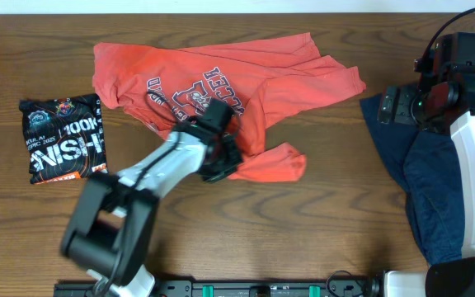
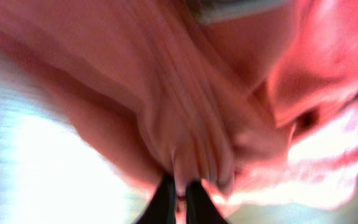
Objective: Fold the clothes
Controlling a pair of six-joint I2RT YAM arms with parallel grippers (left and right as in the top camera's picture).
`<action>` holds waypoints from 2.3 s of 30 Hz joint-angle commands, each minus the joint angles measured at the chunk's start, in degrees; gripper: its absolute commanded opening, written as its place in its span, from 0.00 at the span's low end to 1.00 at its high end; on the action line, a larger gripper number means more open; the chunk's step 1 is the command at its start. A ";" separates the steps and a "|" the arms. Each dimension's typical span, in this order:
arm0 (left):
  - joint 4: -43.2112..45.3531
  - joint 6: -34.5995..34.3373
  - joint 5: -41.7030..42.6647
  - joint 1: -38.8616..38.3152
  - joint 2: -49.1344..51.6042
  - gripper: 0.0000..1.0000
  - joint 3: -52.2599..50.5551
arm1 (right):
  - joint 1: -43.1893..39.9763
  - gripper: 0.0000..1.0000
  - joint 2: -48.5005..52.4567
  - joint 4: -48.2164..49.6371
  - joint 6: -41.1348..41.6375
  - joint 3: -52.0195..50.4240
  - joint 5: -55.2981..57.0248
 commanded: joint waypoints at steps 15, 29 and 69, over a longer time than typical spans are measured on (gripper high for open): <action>-31.15 12.94 -18.99 19.06 -18.03 0.06 -0.57 | 6.05 0.93 12.48 6.71 -1.25 -4.76 -14.51; -28.85 13.09 -23.91 23.93 -18.03 0.06 -4.92 | 10.40 0.88 29.31 18.82 24.59 -4.79 -4.02; -26.14 13.53 -23.87 23.93 -18.03 0.06 -5.79 | 11.91 0.48 30.29 21.03 26.03 -2.86 -0.15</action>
